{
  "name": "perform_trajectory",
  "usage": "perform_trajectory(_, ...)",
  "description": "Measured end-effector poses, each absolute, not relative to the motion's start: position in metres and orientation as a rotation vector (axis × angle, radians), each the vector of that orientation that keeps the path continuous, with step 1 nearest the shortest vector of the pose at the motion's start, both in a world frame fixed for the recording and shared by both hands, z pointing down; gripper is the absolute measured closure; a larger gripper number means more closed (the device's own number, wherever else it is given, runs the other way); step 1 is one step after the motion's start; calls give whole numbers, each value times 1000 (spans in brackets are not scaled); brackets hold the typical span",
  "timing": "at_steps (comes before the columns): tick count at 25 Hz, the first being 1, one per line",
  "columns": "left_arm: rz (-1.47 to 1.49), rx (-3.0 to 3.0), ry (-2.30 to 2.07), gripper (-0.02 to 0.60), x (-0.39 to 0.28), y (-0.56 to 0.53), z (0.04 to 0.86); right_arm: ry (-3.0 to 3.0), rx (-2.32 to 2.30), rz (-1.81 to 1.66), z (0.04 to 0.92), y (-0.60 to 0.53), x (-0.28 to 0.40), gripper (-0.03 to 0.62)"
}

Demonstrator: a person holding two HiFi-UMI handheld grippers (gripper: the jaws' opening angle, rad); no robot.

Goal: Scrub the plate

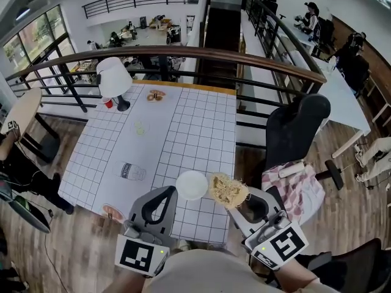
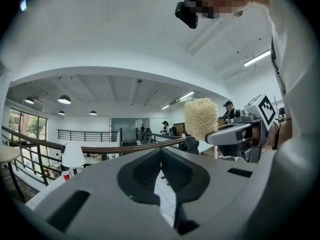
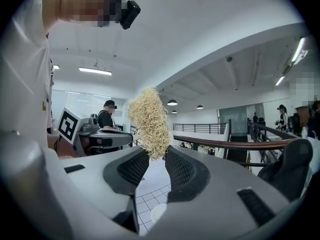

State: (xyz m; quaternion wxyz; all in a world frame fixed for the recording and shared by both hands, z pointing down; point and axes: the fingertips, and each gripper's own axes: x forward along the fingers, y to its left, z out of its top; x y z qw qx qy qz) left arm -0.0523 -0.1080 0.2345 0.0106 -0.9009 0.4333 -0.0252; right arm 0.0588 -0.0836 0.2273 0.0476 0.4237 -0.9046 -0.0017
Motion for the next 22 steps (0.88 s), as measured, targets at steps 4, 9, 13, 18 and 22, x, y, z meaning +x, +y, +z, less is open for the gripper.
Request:
perform_trajectory(4,-39,-2802,1336,566,-46,-113,232,-2774,1297,-13,226,-86,64,490)
perform_trajectory(9,-57,-2810,1341,566,-43,-115,232,-2784,1273,5,226,-89,66,488)
perform_trajectory(13,-37,-2768,1337,566,-50,-107,228,-2800,1239,24,228,-80,57,488)
perform_trajectory(18,-68,-2766,1337,566,-49,-111,230,-2801,1217,47,232,-87,59,488)
perform_trajectory(22,-107,-2791,1362,566,-45,-128,238,-2801,1215,75,238,-106,67,488)
